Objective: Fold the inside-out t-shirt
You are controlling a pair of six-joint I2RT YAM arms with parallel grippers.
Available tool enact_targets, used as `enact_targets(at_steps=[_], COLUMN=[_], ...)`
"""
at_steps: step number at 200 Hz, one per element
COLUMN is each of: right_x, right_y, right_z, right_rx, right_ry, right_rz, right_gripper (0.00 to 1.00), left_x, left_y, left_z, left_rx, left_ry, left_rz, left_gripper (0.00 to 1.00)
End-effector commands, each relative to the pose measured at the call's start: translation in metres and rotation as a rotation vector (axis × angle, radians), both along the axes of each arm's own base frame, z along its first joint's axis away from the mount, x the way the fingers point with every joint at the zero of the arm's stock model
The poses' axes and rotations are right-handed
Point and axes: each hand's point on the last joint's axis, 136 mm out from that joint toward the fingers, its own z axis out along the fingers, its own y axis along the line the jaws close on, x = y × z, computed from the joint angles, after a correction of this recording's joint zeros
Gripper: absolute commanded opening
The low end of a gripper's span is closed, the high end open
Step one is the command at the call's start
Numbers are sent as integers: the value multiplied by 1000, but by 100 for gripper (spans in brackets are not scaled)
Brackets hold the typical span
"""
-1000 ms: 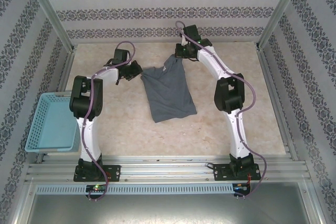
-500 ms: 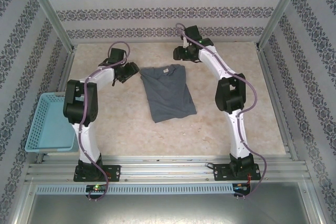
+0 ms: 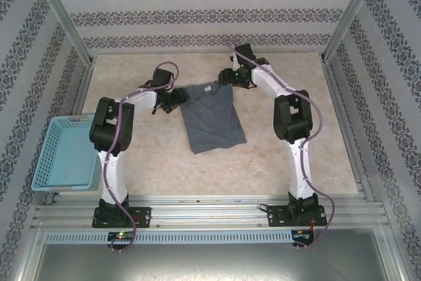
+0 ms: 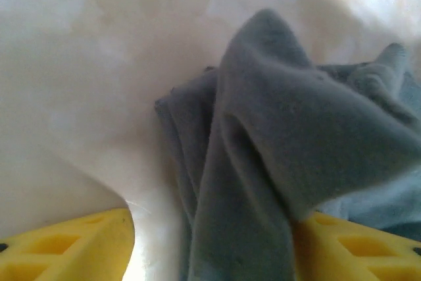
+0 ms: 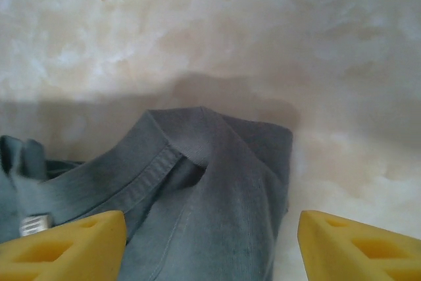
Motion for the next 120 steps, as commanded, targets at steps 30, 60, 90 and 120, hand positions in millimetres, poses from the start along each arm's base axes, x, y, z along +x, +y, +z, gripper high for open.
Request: enact_targets(at_steps=[30, 60, 90, 120], right_x=[-8, -11, -21, -30], right_y=[28, 39, 51, 56], right_z=[-38, -40, -48, -47], right_rx=[70, 85, 79, 80], right_ry=[117, 147, 183, 178], right_rz=[35, 41, 59, 63], right_gripper=[70, 64, 58, 41], left_x=[24, 26, 26, 25], left_y=[-18, -23, -27, -29], left_z=[-8, -15, -11, -1], left_rx=[-57, -69, -87, -105], left_ry=[-25, -10, -30, -62], left_rz=[-39, -58, -67, -76], left_gripper=[51, 44, 38, 27])
